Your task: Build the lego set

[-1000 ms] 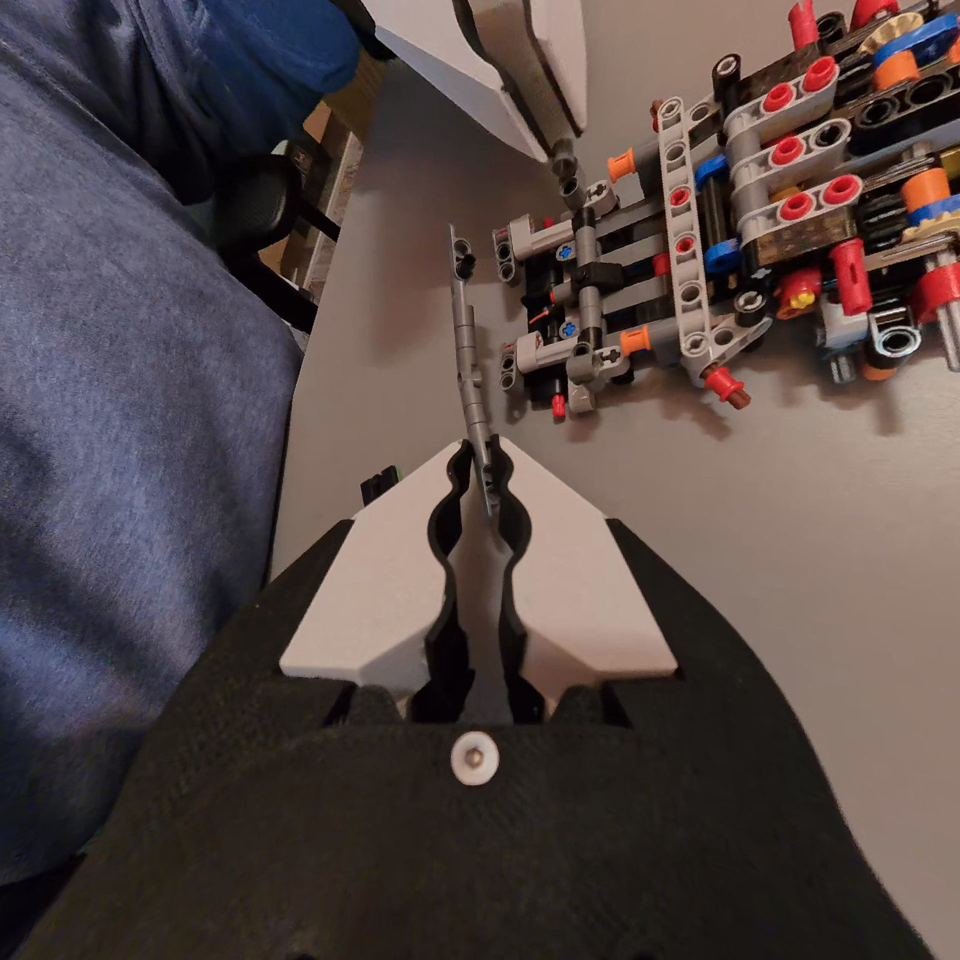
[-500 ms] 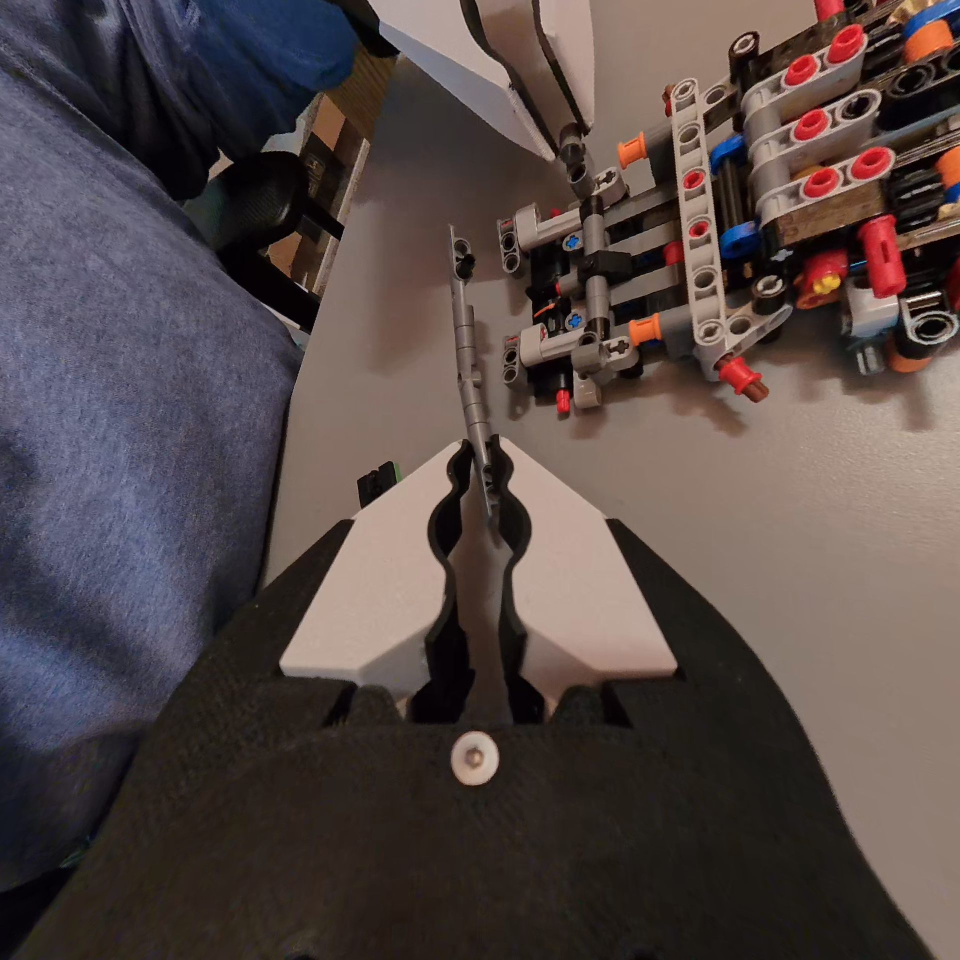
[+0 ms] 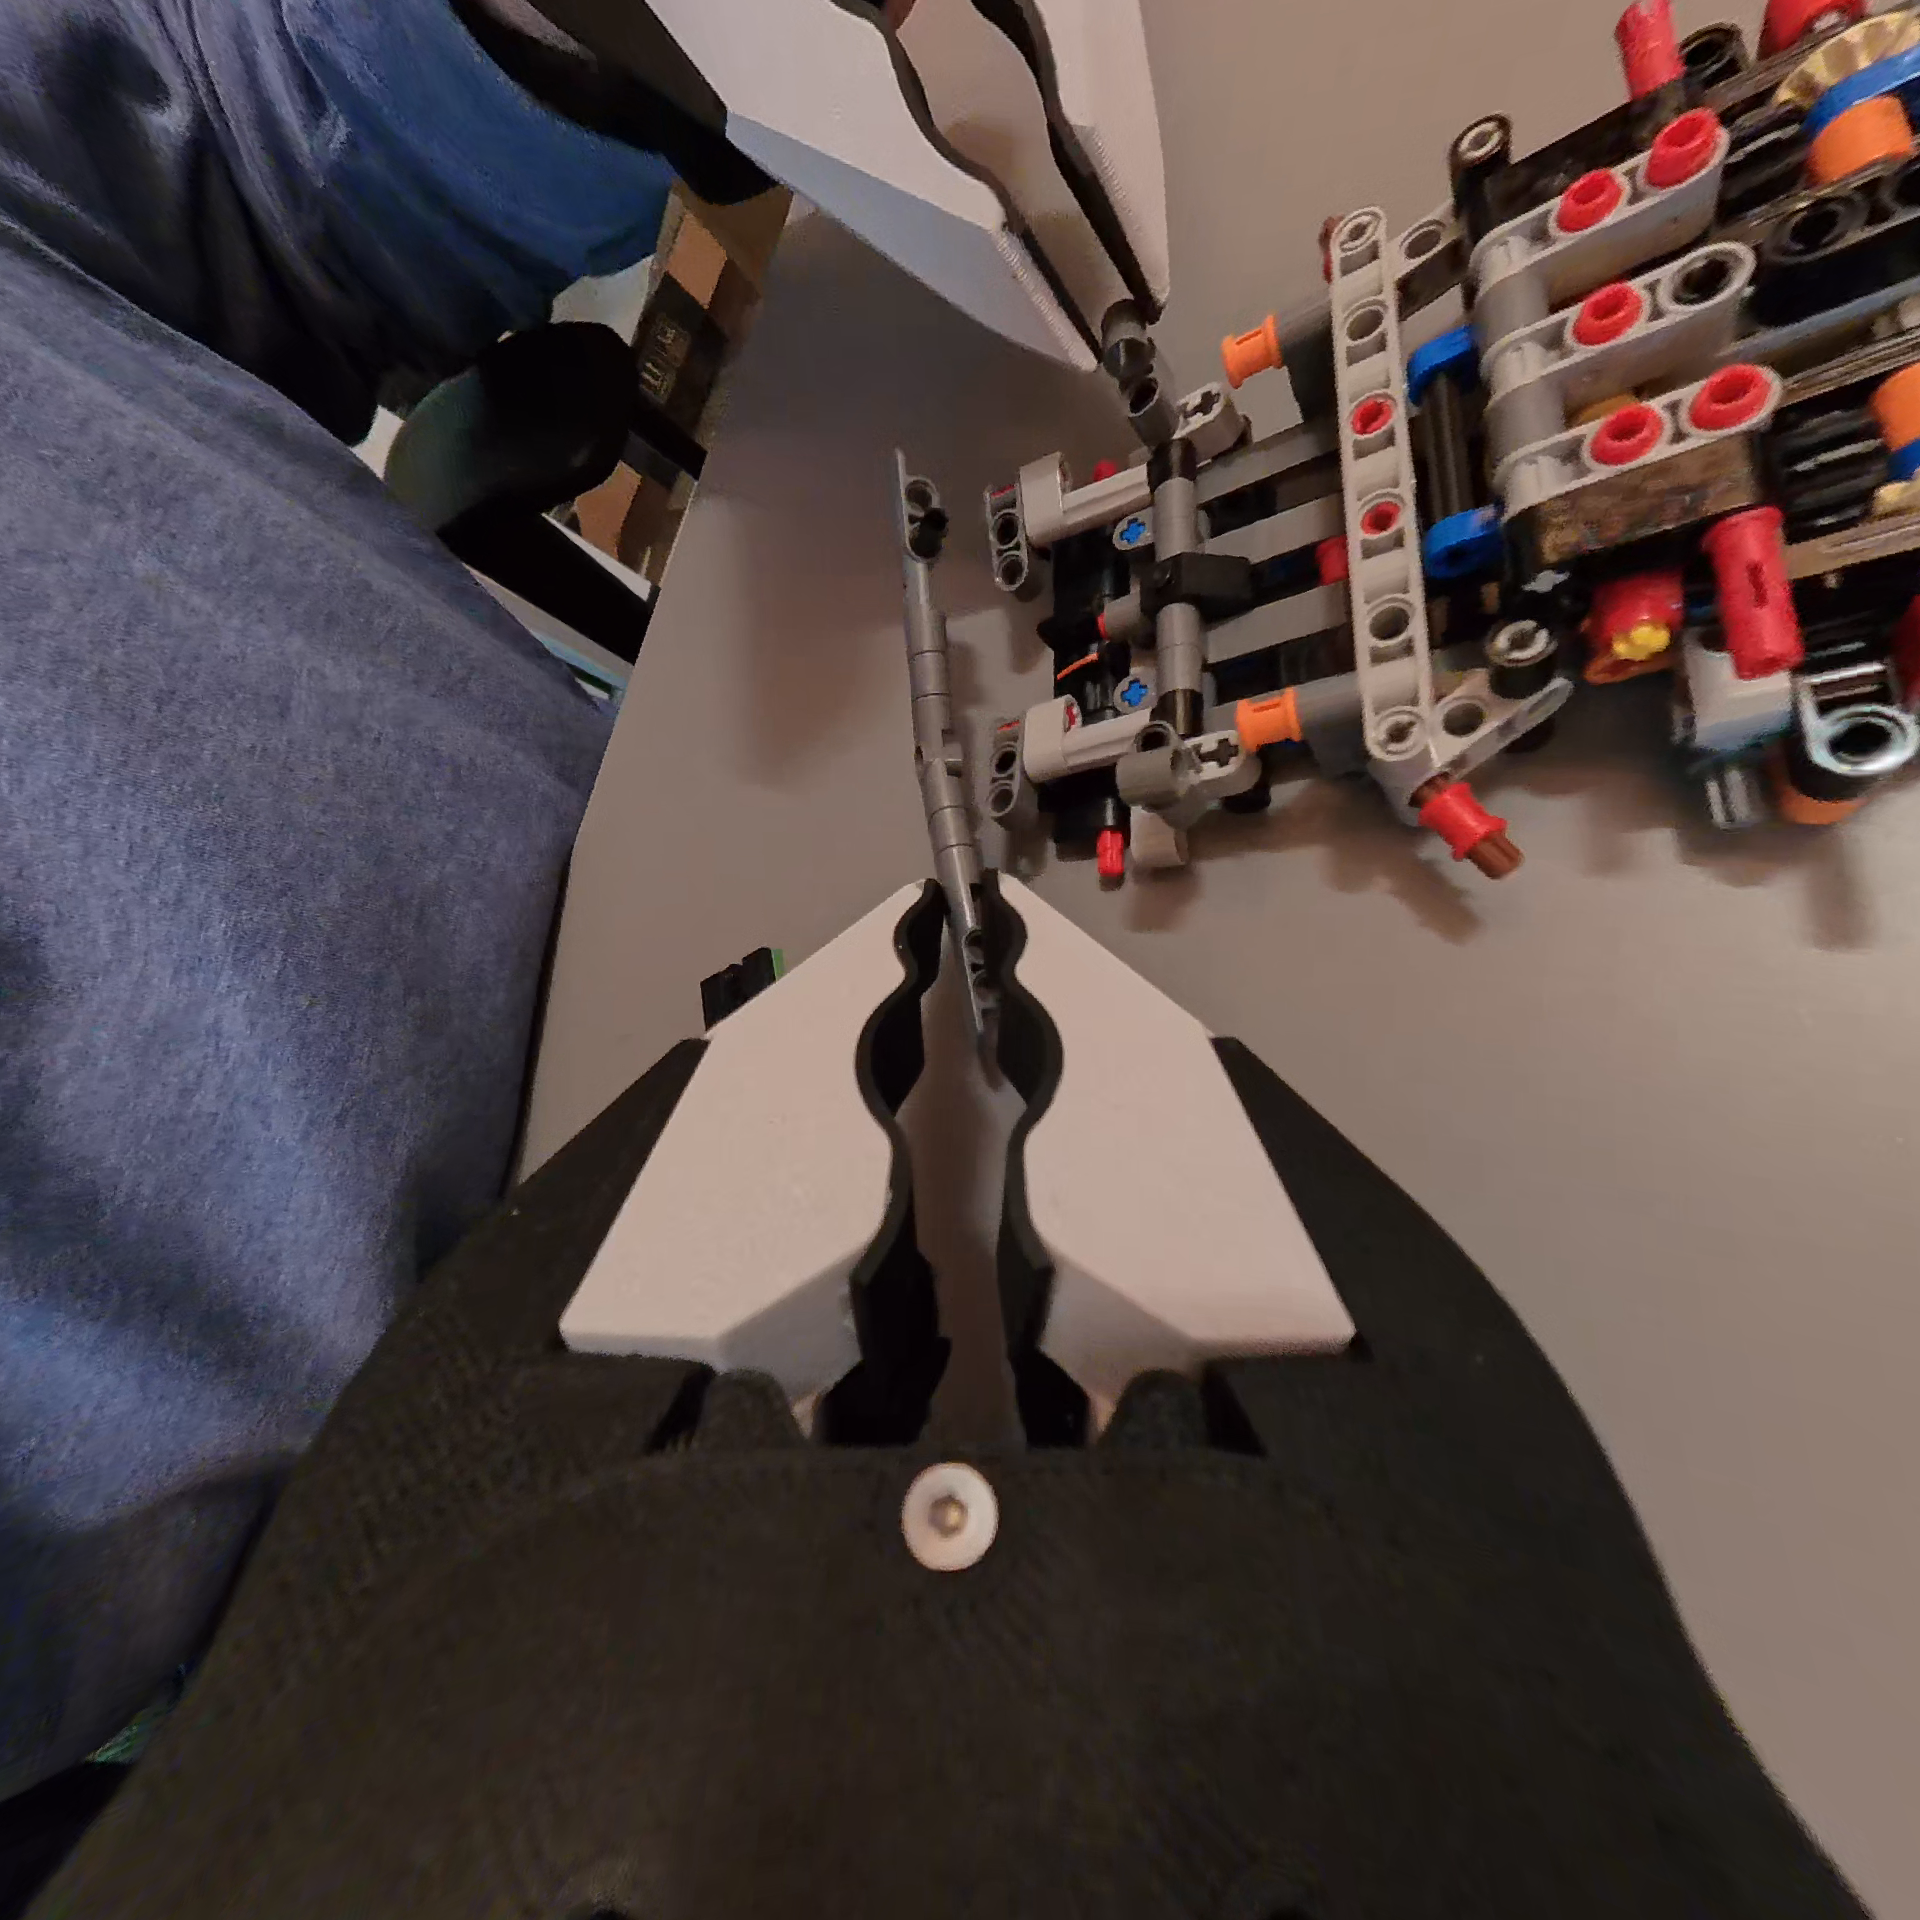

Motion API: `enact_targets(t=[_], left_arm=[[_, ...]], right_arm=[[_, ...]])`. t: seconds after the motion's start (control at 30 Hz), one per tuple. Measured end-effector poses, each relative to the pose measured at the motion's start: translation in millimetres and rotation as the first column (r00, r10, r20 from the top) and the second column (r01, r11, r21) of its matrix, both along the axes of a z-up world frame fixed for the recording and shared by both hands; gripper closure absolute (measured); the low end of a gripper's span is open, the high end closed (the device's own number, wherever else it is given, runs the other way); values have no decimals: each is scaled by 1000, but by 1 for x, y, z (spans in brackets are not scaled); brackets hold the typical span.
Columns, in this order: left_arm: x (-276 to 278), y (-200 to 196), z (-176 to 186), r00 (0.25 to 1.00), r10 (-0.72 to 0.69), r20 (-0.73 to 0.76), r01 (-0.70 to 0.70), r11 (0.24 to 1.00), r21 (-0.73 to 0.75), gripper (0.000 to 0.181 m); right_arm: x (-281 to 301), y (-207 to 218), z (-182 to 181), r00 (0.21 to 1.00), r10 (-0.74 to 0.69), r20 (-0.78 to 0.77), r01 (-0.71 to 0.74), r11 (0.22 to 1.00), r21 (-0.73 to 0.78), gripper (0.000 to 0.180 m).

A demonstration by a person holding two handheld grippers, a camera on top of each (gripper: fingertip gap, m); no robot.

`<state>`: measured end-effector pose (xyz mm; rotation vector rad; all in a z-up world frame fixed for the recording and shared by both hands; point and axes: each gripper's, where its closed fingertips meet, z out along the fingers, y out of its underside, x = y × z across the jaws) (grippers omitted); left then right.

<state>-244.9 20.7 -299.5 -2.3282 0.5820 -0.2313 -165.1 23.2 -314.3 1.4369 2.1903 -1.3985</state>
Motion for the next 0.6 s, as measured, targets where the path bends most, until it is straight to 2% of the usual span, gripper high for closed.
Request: enact_targets(t=[0.4, 0.6], left_arm=[[-3, 1, 0, 987, 158, -20, -158, 987, -8, 175], [-8, 2, 0, 991, 119, -58, -119, 993, -6, 175]], right_arm=[[10, -5, 3, 1000, 13, -16, -13, 1000, -17, 175], [10, -4, 4, 1000, 16, -20, -17, 1000, -20, 175]])
